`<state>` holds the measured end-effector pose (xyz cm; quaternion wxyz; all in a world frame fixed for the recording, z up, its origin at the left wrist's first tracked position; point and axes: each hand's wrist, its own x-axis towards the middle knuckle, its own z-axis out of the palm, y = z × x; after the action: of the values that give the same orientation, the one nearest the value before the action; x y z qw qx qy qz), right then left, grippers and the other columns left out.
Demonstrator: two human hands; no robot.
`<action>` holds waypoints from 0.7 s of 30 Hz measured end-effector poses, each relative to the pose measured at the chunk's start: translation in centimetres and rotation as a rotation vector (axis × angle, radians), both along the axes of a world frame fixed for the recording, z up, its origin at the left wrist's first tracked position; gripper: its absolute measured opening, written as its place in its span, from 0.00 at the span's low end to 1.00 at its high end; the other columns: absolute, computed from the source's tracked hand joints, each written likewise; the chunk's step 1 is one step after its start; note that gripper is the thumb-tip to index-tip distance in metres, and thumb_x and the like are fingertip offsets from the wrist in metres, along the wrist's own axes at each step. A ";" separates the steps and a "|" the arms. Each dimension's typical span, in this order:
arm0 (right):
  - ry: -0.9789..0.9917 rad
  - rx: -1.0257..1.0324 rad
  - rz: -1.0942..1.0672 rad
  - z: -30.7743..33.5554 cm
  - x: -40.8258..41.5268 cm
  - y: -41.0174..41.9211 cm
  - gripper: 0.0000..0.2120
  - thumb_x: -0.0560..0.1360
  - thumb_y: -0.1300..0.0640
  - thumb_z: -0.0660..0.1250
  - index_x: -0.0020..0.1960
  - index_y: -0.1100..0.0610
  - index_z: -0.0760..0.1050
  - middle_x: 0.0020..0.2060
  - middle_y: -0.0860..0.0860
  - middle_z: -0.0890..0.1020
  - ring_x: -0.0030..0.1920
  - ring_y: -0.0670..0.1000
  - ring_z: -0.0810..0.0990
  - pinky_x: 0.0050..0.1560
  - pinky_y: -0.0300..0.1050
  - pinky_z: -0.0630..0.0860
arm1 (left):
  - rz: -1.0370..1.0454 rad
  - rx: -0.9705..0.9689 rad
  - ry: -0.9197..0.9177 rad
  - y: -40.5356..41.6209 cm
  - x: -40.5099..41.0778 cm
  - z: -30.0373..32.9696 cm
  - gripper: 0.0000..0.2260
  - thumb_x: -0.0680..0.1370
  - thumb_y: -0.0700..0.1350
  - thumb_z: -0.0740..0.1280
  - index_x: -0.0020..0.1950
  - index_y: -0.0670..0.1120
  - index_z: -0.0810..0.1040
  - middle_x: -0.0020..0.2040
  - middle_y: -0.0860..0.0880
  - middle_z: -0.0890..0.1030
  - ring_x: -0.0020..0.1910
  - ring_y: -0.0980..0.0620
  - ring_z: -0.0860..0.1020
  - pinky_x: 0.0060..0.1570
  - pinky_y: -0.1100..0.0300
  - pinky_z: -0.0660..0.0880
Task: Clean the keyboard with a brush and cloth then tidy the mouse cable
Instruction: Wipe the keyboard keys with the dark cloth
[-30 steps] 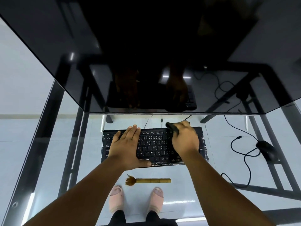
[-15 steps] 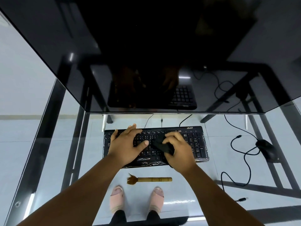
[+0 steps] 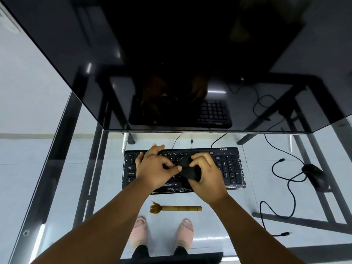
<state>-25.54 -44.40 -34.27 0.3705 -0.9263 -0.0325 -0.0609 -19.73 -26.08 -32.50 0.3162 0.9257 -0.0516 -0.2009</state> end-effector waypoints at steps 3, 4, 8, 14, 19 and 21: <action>-0.024 0.003 0.025 0.1 0.1 0.2 0.15 0.64 0.64 0.73 0.48 0.56 0.74 0.55 0.47 0.74 0.49 0.42 0.76 0.44 0.28 0.72 | -0.008 -0.053 -0.012 0.2 -0.1 0.0 0.05 0.73 0.55 0.73 0.37 0.63 0.79 0.73 0.60 0.65 0.76 0.60 0.53 0.73 0.52 0.44; -0.031 0.006 0.026 0.1 0.1 0.2 0.15 0.64 0.64 0.73 0.48 0.56 0.74 0.55 0.47 0.74 0.49 0.42 0.76 0.44 0.31 0.74 | -0.009 -0.070 -0.029 0.4 -0.1 -0.2 0.07 0.73 0.52 0.73 0.38 0.63 0.79 0.72 0.60 0.66 0.76 0.60 0.54 0.72 0.53 0.44; -0.054 0.002 0.035 0.2 0.0 0.7 0.16 0.64 0.63 0.73 0.49 0.53 0.73 0.56 0.46 0.74 0.50 0.41 0.76 0.43 0.39 0.77 | 0.026 -0.122 -0.072 1.2 -0.3 -0.5 0.13 0.75 0.44 0.72 0.36 0.62 0.78 0.68 0.61 0.70 0.75 0.60 0.56 0.71 0.55 0.45; -0.063 0.034 0.044 0.4 0.1 2.0 0.16 0.64 0.65 0.74 0.48 0.56 0.74 0.56 0.49 0.75 0.51 0.43 0.76 0.46 0.37 0.76 | 0.117 -0.160 -0.117 2.4 -1.1 -0.5 0.08 0.74 0.54 0.72 0.36 0.63 0.78 0.64 0.61 0.72 0.72 0.61 0.60 0.69 0.57 0.49; -0.046 0.010 0.041 0.2 0.2 3.3 0.15 0.65 0.66 0.73 0.50 0.58 0.76 0.55 0.49 0.75 0.50 0.47 0.77 0.47 0.42 0.78 | 0.096 -0.126 -0.208 4.5 -1.1 -1.1 0.11 0.74 0.44 0.71 0.41 0.62 0.79 0.65 0.58 0.74 0.72 0.56 0.64 0.71 0.54 0.53; -0.025 0.009 0.003 0.1 0.4 3.7 0.17 0.65 0.65 0.73 0.53 0.57 0.76 0.55 0.49 0.74 0.50 0.48 0.77 0.48 0.44 0.79 | 0.161 -0.097 -0.224 5.9 -1.2 -1.2 0.10 0.76 0.43 0.68 0.50 0.59 0.81 0.66 0.57 0.74 0.71 0.56 0.66 0.70 0.56 0.54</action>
<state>-25.18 -40.68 -34.15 0.3741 -0.9238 -0.0380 -0.0721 -20.89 -20.16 -33.75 0.3680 0.9271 -0.0217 -0.0676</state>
